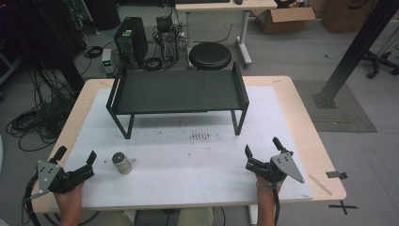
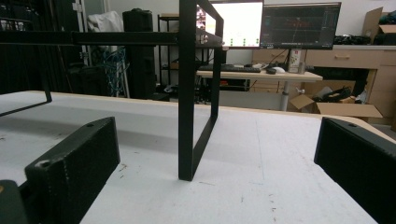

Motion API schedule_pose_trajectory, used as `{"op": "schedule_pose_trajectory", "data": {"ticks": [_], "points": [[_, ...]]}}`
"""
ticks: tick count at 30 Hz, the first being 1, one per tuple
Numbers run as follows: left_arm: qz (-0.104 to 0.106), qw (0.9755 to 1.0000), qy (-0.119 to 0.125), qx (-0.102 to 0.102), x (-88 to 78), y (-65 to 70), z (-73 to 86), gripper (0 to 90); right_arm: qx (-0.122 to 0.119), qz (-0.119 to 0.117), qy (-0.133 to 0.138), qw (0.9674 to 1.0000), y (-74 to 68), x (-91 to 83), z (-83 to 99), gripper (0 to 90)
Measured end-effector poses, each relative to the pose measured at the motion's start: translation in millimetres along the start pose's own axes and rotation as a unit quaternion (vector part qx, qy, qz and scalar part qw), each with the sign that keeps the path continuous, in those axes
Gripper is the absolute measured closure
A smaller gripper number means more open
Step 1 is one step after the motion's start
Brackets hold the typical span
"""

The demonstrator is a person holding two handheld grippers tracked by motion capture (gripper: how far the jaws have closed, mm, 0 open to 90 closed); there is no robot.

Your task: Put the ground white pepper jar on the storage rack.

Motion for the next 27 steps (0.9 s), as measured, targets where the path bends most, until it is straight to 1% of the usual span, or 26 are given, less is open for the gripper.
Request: {"op": "schedule_pose_trajectory", "data": {"ticks": [15,22,27], "points": [[0.000,1.0000,-0.001,-0.003,0.2,-0.7,0.0,0.2,-0.001,0.000,0.000,1.0000,-0.5,-0.1,0.1,0.0],[0.003,0.9999,-0.001,-0.014,0.0,-2.3,-0.4,0.2,0.000,0.000,0.000,1.0000,-0.4,-0.2,0.0,0.0],[0.003,0.9999,0.000,-0.012,-1.5,-3.1,-2.3,0.2,-0.001,0.000,0.002,1.0000,-0.4,-0.5,-0.2,0.0]]}}
Point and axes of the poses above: each handheld gripper's, and its own axes: x roughly forward along the jaws, z roughly out of its underside, y roughly to its right, the point moved 10 cm from there along x, roughly forward along the jaws, and after that the axes turned 14 degrees about -y, right-handed, at the moved point
